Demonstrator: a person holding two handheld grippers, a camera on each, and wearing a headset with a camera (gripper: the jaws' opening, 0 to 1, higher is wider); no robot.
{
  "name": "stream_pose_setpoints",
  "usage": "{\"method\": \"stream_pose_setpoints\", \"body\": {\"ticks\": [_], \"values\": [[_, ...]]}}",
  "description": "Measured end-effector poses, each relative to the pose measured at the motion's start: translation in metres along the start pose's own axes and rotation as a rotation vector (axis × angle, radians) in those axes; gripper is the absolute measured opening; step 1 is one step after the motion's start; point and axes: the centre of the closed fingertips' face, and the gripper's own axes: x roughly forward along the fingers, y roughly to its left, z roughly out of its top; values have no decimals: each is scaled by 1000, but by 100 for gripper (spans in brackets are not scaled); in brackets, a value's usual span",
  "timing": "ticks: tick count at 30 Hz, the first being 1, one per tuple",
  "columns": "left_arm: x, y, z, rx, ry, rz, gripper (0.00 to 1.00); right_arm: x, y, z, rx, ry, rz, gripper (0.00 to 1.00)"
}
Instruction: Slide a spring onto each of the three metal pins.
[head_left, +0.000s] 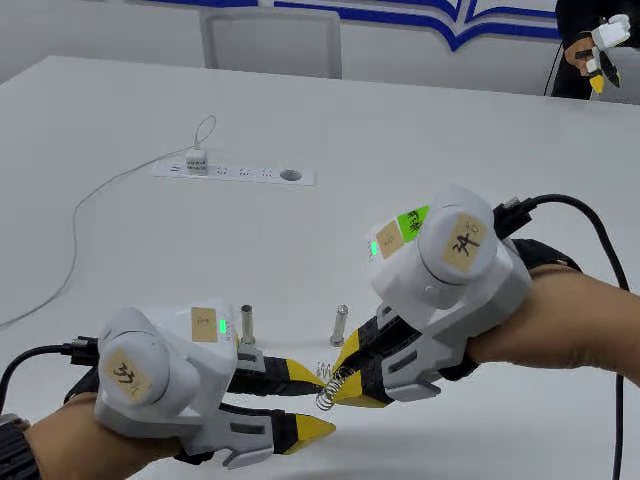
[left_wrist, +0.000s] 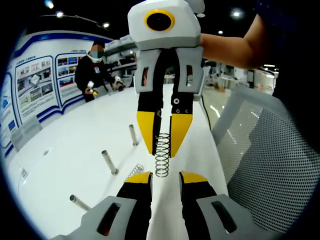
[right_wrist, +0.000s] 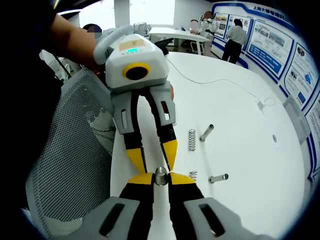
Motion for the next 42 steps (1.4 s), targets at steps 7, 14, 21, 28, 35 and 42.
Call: {"method": "stream_pose_setpoints", "body": {"ticks": [7, 14, 21, 28, 35, 42], "values": [[-11, 10, -6, -40, -7, 44, 33, -8, -9, -8, 23, 11, -24, 12], [-23, 17, -11, -77, -16, 82, 42, -15, -15, -17, 47, 21, -44, 12], [-35, 24, -17, -103, -25, 124, 48, -25, -22, -25, 71, 32, -63, 12], [-48, 32, -22, -135, -34, 177, 54, -38, -32, -35, 101, 46, -92, 12], [-59, 38, -26, -163, -40, 224, 59, -50, -42, -46, 125, 61, -117, 12], [-66, 42, -30, -178, -40, 254, 61, -60, -50, -58, 139, 92, -137, 12]]}}
